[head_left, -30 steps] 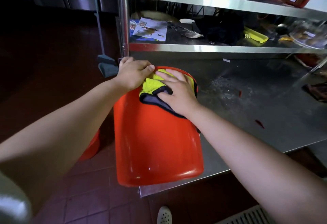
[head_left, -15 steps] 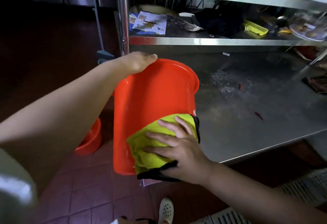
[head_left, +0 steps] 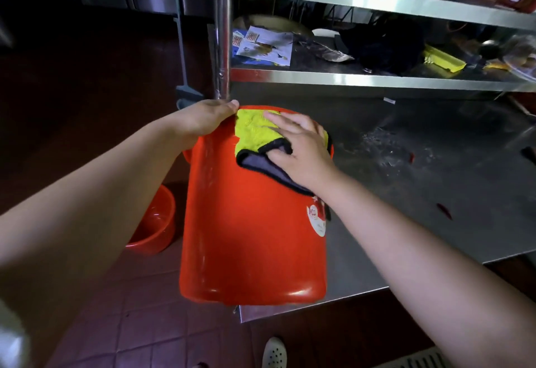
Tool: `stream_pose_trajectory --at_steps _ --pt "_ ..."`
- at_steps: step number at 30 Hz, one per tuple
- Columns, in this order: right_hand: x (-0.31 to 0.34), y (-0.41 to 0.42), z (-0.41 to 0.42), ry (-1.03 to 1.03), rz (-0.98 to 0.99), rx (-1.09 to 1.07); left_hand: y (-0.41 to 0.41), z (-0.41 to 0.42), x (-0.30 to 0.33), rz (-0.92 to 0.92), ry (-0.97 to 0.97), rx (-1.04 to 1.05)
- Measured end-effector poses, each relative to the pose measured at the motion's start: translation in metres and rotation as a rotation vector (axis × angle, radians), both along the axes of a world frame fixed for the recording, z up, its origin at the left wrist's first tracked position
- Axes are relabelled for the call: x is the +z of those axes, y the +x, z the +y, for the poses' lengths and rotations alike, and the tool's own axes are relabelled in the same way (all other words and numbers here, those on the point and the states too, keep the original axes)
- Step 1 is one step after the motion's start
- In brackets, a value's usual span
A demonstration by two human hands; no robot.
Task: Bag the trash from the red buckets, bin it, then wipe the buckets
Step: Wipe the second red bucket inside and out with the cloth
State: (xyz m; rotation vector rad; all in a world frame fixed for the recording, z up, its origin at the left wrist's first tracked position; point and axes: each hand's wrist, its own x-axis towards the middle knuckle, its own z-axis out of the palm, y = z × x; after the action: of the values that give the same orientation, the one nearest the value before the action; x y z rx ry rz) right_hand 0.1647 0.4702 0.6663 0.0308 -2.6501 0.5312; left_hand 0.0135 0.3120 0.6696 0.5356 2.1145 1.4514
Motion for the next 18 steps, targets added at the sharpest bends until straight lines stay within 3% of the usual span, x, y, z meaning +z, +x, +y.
stream_pose_trajectory --at_steps 8,18 --pt "0.002 0.019 0.0 0.091 -0.102 0.007 0.007 0.007 -0.008 -0.027 0.062 0.033" --pt "-0.04 0.139 -0.056 0.264 -0.102 0.316 0.009 -0.011 -0.017 0.027 0.079 0.051"
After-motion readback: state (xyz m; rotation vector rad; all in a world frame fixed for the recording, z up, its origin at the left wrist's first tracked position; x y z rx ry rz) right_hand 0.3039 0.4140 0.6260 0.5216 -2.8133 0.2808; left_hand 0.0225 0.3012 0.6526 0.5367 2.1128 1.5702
